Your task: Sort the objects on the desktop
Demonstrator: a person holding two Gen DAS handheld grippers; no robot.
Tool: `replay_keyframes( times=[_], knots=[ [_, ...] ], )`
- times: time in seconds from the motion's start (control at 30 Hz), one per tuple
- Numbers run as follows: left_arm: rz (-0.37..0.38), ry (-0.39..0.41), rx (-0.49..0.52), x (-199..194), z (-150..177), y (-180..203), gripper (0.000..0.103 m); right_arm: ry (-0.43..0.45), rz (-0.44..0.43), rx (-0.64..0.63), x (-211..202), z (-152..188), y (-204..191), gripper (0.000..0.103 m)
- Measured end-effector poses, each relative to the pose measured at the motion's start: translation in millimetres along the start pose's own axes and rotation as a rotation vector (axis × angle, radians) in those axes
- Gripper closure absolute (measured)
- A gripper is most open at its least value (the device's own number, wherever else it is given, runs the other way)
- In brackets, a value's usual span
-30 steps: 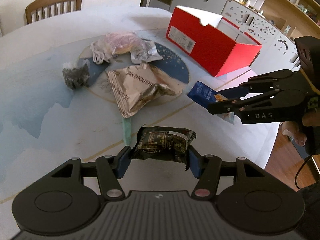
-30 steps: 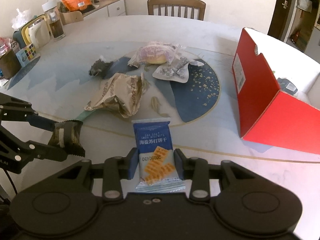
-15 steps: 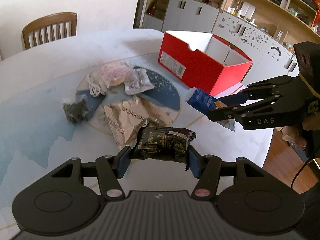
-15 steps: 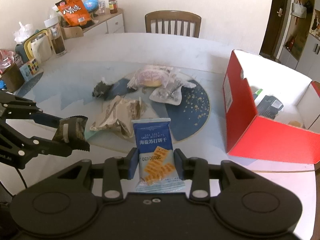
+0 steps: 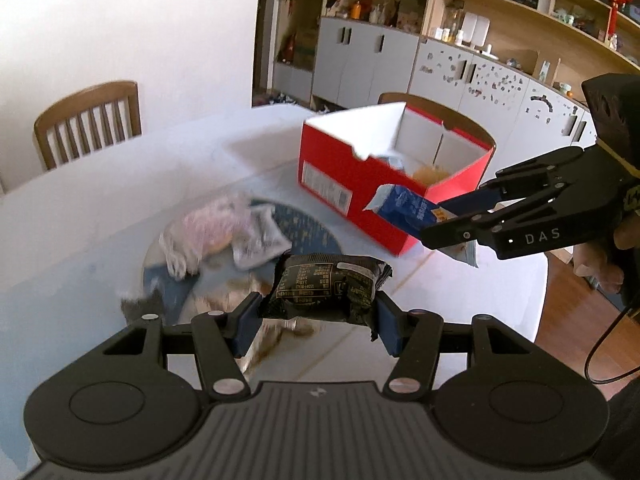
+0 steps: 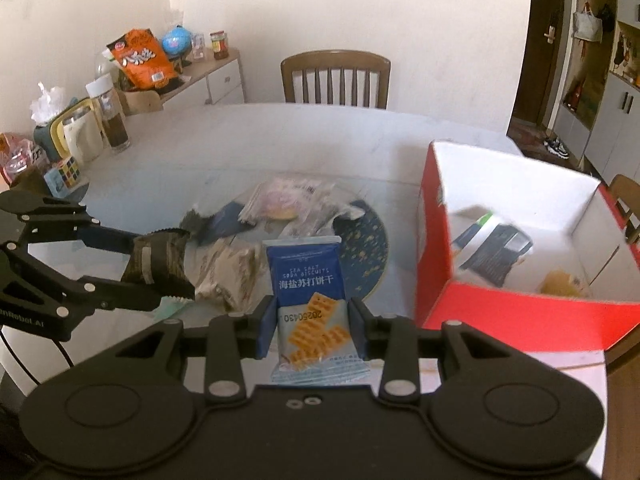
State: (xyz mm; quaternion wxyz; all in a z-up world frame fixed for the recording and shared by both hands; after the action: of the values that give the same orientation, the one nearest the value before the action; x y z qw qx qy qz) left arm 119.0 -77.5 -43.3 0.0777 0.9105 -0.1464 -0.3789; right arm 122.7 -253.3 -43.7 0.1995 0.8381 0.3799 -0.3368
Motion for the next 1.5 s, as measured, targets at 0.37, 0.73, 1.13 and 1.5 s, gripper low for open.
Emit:
replay_keyframes(
  times=[0.37, 0.73, 1.13, 1.5],
  knots=[
    [0.024, 0.033, 0.047, 25, -43, 36, 0.045, 0.018, 0.016, 0.011, -9, -12, 58, 0.065],
    [0.035, 0.036, 0.083, 62, -73, 79, 0.045, 0.02, 0.039, 0.016, -14, -10, 117, 0.065],
    [0.053, 0.018, 0.129, 109, -99, 129, 0.045, 0.016, 0.054, 0.042, -14, -3, 180, 0.065],
    [0.066, -0.023, 0.178, 154, -112, 164, 0.045, 0.014, 0.073, 0.022, -6, -6, 224, 0.065]
  ],
)
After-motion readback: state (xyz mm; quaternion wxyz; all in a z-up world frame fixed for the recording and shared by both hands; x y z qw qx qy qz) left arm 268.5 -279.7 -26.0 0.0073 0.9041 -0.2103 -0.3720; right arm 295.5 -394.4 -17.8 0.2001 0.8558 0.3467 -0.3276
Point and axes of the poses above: each gripper's, at about its wrist camera, not at the fingertips, and x roughly the way its jaws point, y to its right, z to its underside, the point moved 5 cm from there along x, roughly the way its jaws point, and after that the axes turned 12 degrees about -x, right-handed, at the moved point
